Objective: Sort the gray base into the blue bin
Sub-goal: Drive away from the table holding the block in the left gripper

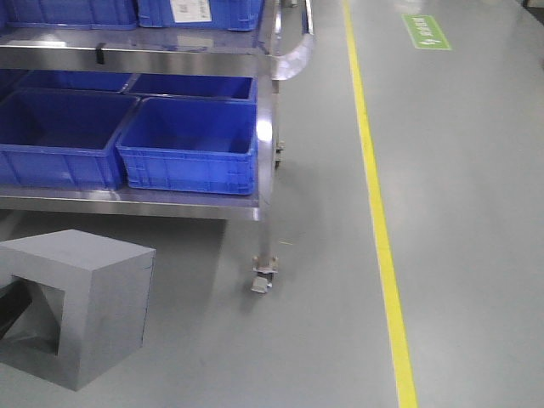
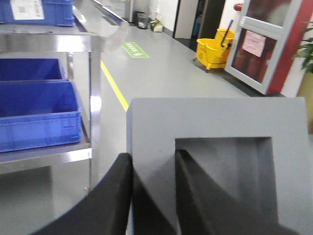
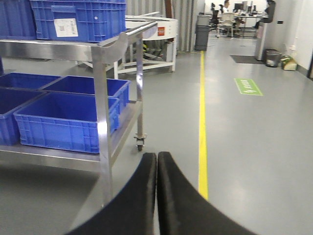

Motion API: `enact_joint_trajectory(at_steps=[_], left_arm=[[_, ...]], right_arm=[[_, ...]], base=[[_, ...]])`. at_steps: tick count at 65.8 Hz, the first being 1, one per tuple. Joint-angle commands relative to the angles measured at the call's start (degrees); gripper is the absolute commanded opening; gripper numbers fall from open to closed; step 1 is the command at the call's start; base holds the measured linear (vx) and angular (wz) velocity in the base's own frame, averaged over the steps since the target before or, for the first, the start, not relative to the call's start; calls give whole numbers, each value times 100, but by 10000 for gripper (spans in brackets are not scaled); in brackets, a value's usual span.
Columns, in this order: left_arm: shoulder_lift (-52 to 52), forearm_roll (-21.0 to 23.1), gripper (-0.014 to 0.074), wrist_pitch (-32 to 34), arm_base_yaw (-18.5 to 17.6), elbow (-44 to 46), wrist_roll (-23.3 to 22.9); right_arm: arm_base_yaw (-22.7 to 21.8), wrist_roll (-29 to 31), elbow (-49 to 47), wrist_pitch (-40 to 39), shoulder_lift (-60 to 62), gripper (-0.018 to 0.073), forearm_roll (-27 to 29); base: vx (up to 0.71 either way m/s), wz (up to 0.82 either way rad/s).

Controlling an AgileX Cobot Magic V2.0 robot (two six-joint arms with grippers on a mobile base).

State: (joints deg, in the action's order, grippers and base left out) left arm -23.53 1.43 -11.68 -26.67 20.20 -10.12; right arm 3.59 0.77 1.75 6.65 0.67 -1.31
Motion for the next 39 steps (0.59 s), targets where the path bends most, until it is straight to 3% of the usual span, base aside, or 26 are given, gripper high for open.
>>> enact_joint_trajectory(at_steps=[1,18,39], left_arm=[[-19,33,-6,633,-38,171,-40],[-19,33,-6,633,-38,171,-40],[-19,33,-6,633,-38,171,-40]], right_arm=[[3,31,79,-444,65,-9,-59],[3,31,79,-444,65,-9,-59],[3,31,79,-444,65,-9,-59]], base=[[36,27],[35,47],[32,79]])
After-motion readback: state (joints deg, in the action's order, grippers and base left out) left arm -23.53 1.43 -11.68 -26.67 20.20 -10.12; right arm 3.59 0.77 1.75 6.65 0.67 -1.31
